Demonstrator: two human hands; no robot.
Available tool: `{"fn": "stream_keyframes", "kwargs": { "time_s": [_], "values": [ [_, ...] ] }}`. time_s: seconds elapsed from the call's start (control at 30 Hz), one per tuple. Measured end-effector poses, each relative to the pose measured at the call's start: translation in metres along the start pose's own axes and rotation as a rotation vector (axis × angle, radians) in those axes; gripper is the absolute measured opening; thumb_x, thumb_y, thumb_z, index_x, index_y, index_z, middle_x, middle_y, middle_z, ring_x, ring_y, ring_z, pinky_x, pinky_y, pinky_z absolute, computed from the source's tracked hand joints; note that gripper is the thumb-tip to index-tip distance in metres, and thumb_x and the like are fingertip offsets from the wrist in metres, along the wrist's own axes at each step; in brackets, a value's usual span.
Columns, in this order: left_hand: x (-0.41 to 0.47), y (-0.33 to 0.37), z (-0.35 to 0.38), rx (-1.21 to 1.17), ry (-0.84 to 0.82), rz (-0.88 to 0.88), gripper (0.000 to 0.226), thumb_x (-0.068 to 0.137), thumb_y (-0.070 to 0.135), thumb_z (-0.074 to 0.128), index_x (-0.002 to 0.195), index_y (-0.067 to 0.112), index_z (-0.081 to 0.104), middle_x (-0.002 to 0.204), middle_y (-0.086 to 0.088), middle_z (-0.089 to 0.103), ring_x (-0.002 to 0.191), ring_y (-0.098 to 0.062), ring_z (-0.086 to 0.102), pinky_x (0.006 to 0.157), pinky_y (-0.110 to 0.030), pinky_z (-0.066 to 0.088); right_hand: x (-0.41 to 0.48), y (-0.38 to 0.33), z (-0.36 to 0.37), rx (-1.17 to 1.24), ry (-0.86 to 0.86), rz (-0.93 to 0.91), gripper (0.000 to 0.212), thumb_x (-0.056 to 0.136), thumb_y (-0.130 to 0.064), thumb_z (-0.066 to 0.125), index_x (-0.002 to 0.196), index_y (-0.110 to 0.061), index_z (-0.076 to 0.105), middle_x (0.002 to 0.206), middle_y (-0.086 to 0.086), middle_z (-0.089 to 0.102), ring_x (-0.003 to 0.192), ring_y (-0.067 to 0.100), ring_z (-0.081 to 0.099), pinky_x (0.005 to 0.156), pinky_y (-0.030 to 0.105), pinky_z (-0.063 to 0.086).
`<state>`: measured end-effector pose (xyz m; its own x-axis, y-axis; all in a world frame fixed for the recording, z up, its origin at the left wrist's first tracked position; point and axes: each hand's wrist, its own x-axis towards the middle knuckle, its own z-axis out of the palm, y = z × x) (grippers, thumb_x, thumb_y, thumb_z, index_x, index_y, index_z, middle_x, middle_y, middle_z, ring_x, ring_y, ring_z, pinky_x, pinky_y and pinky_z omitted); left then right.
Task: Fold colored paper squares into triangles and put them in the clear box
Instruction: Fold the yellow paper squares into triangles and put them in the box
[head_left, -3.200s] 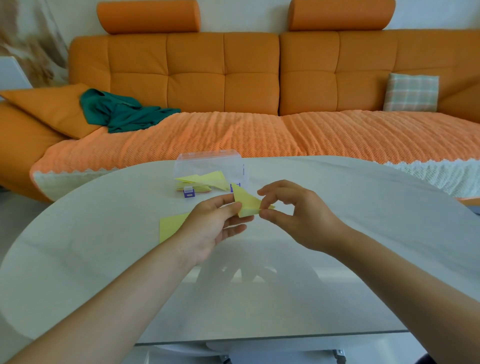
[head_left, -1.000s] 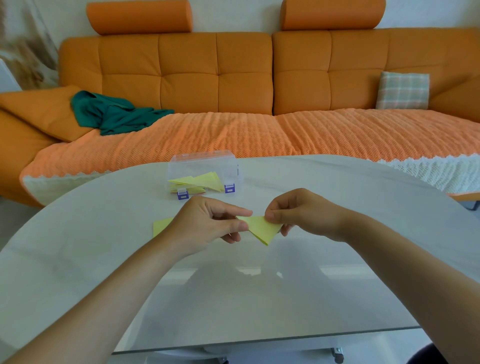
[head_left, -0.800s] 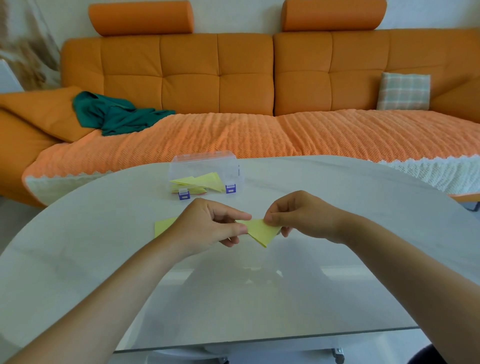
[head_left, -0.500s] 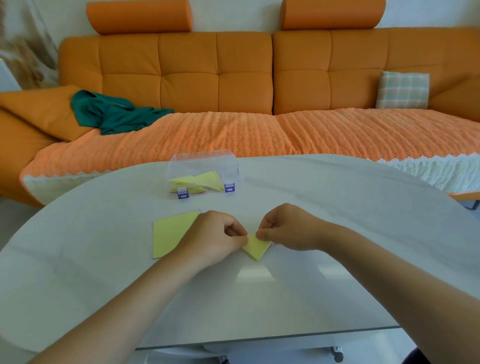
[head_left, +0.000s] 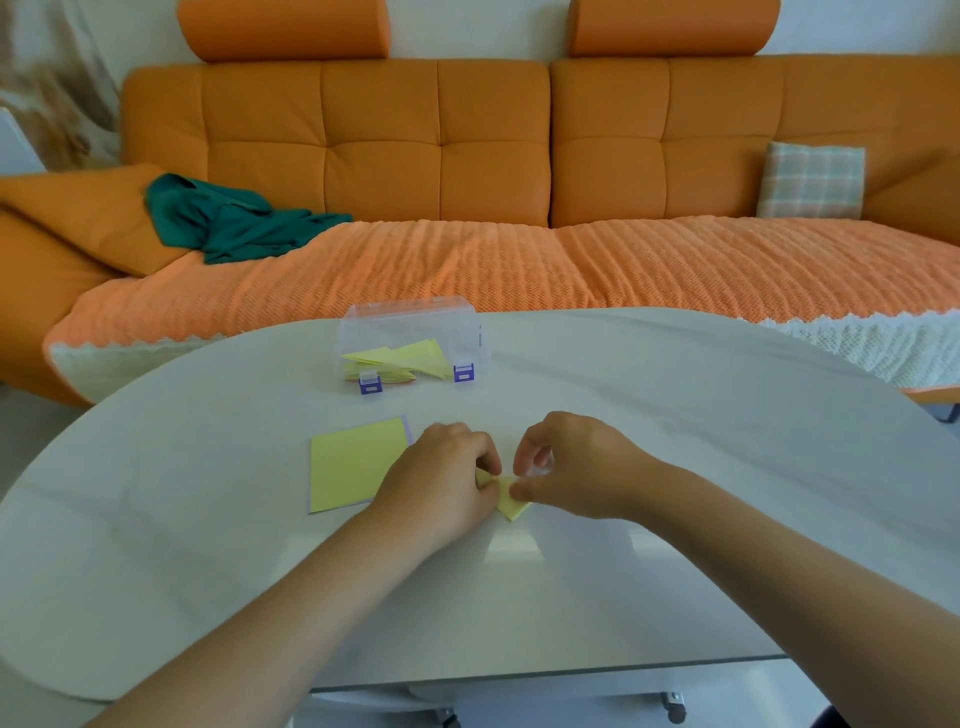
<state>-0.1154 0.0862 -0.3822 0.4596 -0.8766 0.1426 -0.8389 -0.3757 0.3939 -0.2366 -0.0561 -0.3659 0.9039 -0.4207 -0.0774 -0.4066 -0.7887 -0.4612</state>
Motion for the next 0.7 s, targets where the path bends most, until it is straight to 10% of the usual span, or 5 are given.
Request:
{"fn": "stream_keyframes", "kwargs": {
  "time_s": [0.23, 0.43, 0.7],
  "values": [
    [-0.005, -0.005, 0.009, -0.121, 0.056, 0.228, 0.021, 0.083, 0.003, 0.063, 0.089, 0.019, 0.073, 0.087, 0.013, 0.055, 0.083, -0.003, 0.047, 0.071, -0.009, 0.034, 0.0, -0.008, 0.004, -0.021, 0.013, 0.042, 0.011, 0.078, -0.049, 0.071, 0.077, -0.039, 0.076, 0.084, -0.019, 0.064, 0.088, 0.004, 0.062, 0.075, 0.023, 0.053],
    [-0.02, -0.012, 0.009, -0.057, 0.093, 0.345, 0.019, 0.086, 0.007, 0.059, 0.094, 0.018, 0.073, 0.092, 0.007, 0.065, 0.088, -0.013, 0.057, 0.071, -0.032, 0.049, -0.004, -0.007, 0.005, 0.008, 0.015, 0.068, 0.014, 0.078, -0.052, 0.071, 0.071, -0.041, 0.07, 0.076, -0.019, 0.06, 0.073, 0.002, 0.058, 0.059, 0.017, 0.044],
    [-0.031, -0.008, 0.006, 0.082, -0.013, 0.397, 0.034, 0.086, 0.037, 0.048, 0.117, 0.031, 0.06, 0.098, 0.011, 0.048, 0.095, -0.01, 0.041, 0.077, -0.024, 0.04, -0.007, -0.001, -0.007, 0.091, -0.077, 0.06, 0.01, 0.079, -0.04, 0.077, 0.072, -0.041, 0.071, 0.073, -0.016, 0.06, 0.066, 0.002, 0.055, 0.057, 0.013, 0.039]
  ]
}}
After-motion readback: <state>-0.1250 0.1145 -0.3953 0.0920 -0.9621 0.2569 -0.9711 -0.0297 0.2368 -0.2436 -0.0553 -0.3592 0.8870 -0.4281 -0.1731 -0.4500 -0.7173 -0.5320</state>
